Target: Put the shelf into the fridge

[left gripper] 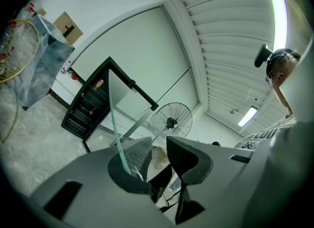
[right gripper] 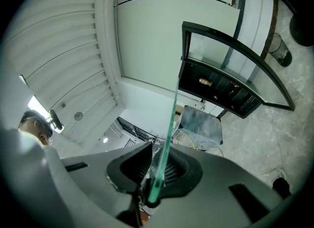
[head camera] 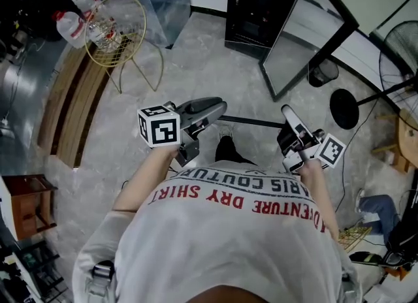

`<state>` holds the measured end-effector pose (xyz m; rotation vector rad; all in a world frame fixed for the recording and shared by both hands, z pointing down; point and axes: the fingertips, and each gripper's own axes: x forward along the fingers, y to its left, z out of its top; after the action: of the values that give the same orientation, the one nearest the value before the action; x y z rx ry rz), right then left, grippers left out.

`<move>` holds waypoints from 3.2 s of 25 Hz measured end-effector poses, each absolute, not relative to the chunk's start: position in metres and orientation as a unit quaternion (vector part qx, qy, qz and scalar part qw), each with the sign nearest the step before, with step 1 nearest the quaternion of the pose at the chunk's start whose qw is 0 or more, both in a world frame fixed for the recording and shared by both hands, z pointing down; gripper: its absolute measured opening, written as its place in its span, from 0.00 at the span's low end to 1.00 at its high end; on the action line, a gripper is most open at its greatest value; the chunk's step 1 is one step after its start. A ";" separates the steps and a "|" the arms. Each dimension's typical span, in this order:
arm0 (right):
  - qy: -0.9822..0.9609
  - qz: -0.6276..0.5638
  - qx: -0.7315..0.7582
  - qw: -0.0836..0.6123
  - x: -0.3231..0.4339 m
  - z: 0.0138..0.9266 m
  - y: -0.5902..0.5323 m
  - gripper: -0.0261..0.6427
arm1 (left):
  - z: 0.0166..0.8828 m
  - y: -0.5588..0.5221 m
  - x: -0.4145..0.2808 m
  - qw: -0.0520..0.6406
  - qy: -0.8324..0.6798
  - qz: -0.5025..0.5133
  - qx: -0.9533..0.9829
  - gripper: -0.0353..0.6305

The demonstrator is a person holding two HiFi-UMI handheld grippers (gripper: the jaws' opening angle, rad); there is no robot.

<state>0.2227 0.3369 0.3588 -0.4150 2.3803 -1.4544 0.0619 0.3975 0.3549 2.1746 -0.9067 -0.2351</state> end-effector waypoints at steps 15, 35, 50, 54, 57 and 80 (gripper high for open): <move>0.823 -0.528 -0.137 0.159 0.173 0.381 0.189 0.11 | 0.372 0.252 0.014 0.384 -0.370 -0.079 0.842 0.23; 0.824 -0.517 -0.149 0.177 0.153 0.379 0.073 0.11 | 0.365 0.129 -0.009 0.374 -0.357 -0.064 0.854 0.24; 0.811 -0.510 -0.208 0.197 0.116 0.367 0.022 0.11 | 0.358 0.059 -0.052 0.386 -0.298 -0.050 0.871 0.24; 0.803 -0.513 -0.227 0.202 0.112 0.368 -0.011 0.11 | 0.358 0.020 -0.058 0.394 -0.281 -0.044 0.874 0.24; 0.802 -0.508 -0.239 0.204 0.107 0.365 -0.036 0.11 | 0.357 -0.010 -0.064 0.397 -0.268 -0.042 0.877 0.24; 0.767 -0.509 -0.316 0.229 0.092 0.394 -0.144 0.11 | 0.386 -0.145 -0.082 0.428 -0.197 -0.007 0.882 0.24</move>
<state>0.0917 -0.1437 0.3943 -0.8692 2.1124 -1.4018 -0.0818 -0.1452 0.3859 2.2032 -0.4915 -0.0181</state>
